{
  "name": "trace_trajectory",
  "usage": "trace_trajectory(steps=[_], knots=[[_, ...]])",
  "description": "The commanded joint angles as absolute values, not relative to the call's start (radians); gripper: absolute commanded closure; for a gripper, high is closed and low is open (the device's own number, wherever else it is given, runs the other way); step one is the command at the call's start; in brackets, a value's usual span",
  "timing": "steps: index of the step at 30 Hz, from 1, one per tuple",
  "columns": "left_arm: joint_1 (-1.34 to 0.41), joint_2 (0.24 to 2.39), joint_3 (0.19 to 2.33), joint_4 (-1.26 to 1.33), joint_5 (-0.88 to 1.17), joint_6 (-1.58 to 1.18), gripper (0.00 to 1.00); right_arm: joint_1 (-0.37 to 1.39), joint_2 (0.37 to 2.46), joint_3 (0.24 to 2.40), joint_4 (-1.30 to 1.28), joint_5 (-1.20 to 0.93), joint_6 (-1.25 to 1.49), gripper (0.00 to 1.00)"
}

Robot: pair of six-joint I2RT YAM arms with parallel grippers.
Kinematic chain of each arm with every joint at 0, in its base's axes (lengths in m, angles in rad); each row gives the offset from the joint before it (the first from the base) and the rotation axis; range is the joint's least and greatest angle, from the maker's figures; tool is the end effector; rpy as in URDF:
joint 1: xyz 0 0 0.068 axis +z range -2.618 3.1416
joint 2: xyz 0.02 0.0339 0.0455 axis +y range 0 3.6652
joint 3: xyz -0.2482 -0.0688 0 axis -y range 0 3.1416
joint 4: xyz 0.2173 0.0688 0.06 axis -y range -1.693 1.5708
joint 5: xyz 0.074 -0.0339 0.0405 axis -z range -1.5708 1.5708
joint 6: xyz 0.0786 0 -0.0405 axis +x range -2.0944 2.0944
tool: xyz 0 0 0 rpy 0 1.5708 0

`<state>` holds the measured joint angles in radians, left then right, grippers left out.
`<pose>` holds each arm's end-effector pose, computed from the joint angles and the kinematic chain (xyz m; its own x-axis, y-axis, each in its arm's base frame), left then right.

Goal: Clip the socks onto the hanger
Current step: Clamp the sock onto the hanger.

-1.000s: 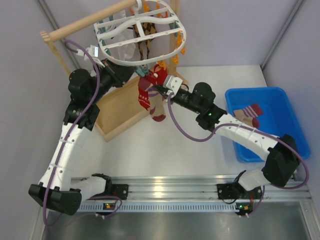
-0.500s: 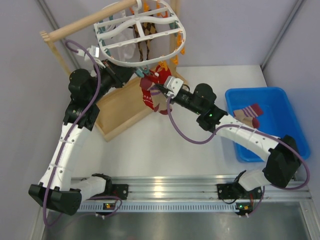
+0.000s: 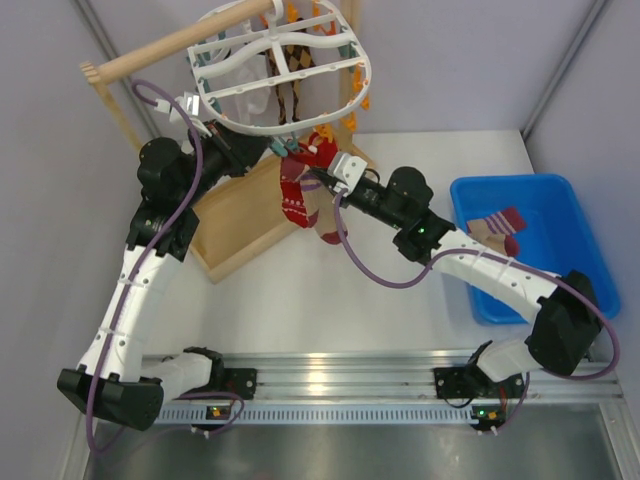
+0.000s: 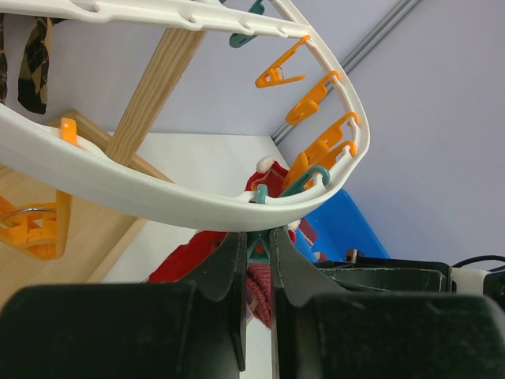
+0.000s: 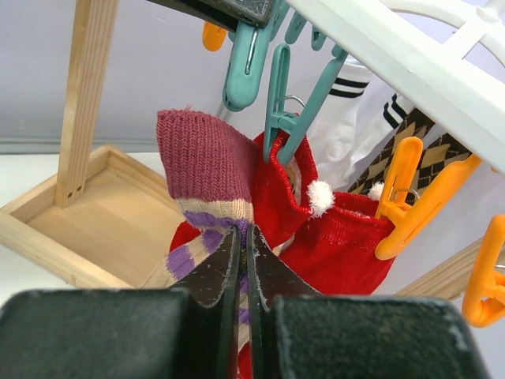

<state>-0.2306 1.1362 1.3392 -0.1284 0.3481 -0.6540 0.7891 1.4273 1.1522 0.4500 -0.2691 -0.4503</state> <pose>0.2506 -0.0864 0.4522 -0.2746 -0.5230 -0.8069 0.4775 0.6542 -0.5865 0.2370 0.2684 0.3839 0.4884 -0.1035 -0.8664 -0.7287 0.4979 -0.4702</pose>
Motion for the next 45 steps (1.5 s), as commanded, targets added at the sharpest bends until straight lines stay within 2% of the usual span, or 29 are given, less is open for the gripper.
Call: trace_trajectory(steps=[1, 39, 41, 42, 44, 45], knots=[[-0.225, 1.123, 1.364, -0.129, 0.353, -0.647, 1.00, 0.798, 1.405, 1.210, 0.515, -0.265, -0.442, 1.00], [-0.225, 1.131, 1.347, -0.104, 0.353, -0.692, 1.00, 0.854, 1.486, 1.333, 0.529, -0.235, -0.446, 1.00], [-0.225, 1.132, 1.350, -0.103, 0.354, -0.690, 0.96, 0.853, 1.486, 1.336, 0.525, -0.230, -0.451, 1.00], [-0.225, 1.132, 1.351, -0.103, 0.356, -0.692, 0.86, 0.854, 1.488, 1.335, 0.525, -0.226, -0.459, 1.00], [-0.225, 1.131, 1.353, -0.103, 0.356, -0.690, 0.76, 0.853, 1.486, 1.330, 0.523, -0.216, -0.468, 1.00], [-0.225, 1.129, 1.353, -0.103, 0.356, -0.692, 0.64, 0.854, 1.488, 1.327, 0.522, -0.215, -0.471, 1.00]])
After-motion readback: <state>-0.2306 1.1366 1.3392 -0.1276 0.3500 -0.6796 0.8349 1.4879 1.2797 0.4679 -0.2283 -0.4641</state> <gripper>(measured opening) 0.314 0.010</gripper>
